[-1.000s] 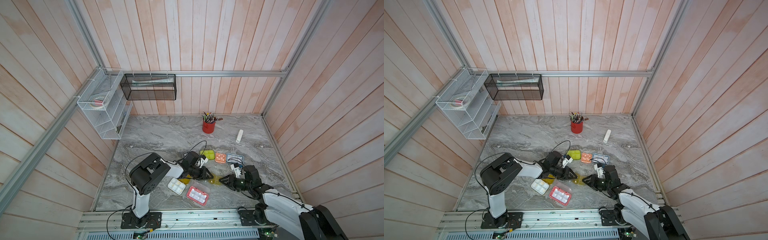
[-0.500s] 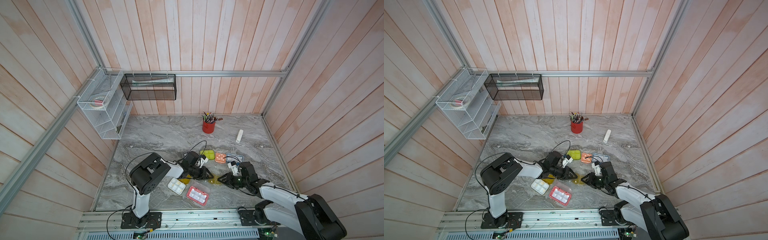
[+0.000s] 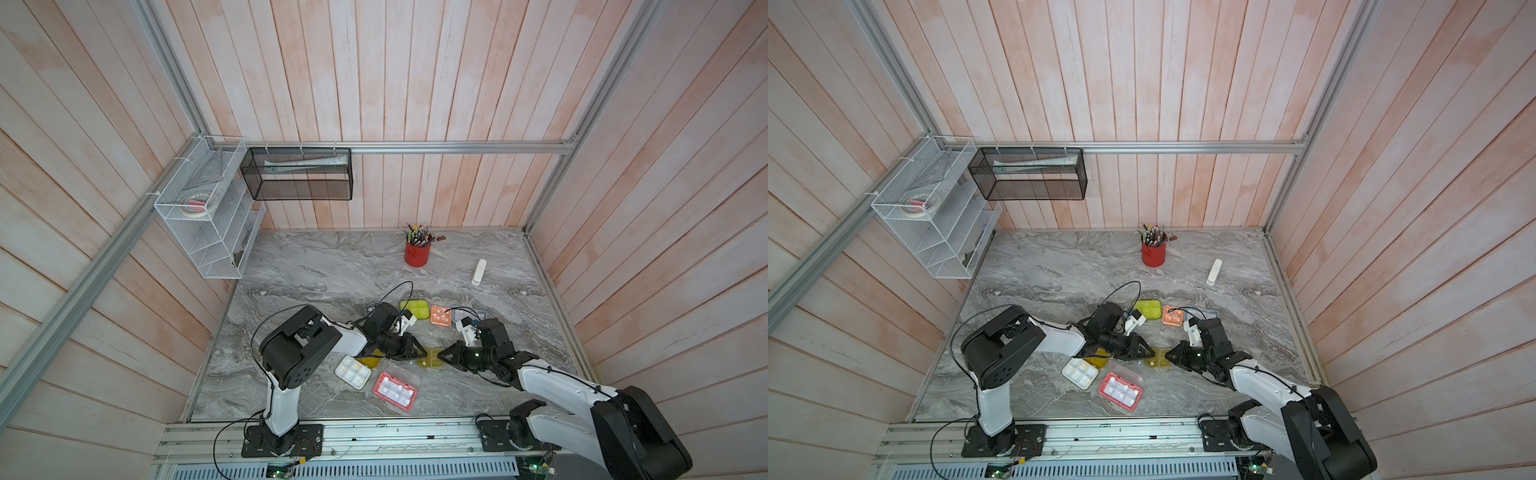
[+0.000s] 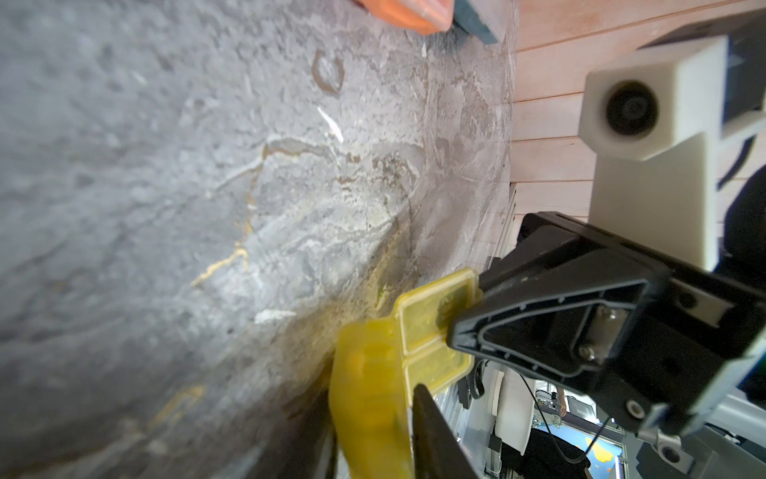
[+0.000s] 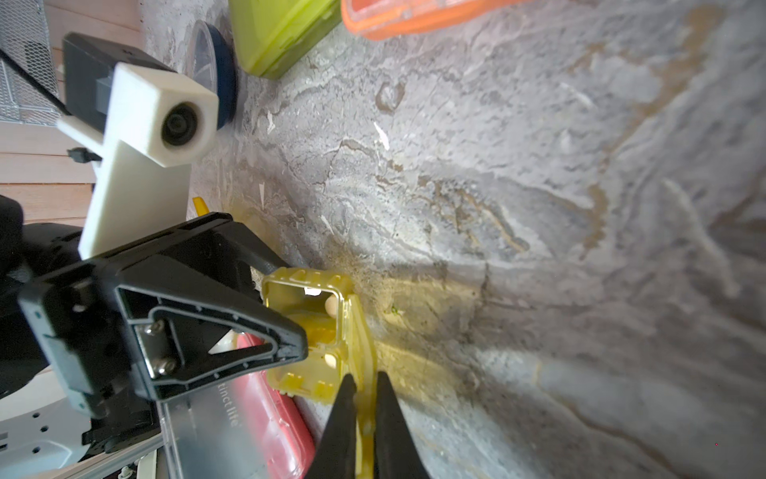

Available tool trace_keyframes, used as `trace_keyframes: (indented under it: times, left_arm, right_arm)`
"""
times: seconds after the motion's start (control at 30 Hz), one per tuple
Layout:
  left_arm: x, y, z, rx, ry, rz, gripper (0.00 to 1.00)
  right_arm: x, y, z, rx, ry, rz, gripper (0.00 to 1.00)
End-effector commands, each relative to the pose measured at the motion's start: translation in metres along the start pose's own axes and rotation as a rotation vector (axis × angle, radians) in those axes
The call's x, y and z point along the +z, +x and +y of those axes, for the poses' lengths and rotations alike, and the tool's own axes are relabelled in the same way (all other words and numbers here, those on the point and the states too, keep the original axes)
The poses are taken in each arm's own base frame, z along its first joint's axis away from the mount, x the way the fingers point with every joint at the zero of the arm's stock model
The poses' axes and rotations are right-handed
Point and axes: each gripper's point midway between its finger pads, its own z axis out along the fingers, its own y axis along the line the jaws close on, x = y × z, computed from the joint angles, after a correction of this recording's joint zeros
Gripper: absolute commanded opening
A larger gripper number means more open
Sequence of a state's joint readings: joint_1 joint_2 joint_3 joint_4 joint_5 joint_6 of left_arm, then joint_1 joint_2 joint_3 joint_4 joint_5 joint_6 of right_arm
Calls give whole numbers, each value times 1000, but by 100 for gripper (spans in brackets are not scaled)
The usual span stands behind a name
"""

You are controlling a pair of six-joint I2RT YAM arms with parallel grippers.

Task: Close pillboxes
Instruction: Pick up the pillbox at the center of the board.

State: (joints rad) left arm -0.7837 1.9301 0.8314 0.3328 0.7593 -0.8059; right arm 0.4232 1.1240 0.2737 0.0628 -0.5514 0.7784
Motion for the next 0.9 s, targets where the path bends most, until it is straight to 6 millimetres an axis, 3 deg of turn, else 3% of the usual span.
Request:
trace_keyframes:
  times: [0.0, 0.33, 0.63, 0.87]
  left_arm:
    - [1, 7, 10, -14, -8, 16, 32]
    - [-4, 3, 9, -9, -15, 8, 41]
    - [-25, -14, 4, -5, -13, -49, 46]
    - [-42, -25, -6, 20, -15, -89, 47]
  right_arm:
    - [-1, -1, 0, -21, 19, 2, 8]
    - [-7, -5, -4, -72, 89, 1, 5]
    - [-19, -16, -10, -179, 217, 2, 5]
    - [-17, -19, -1, -228, 227, 16, 3]
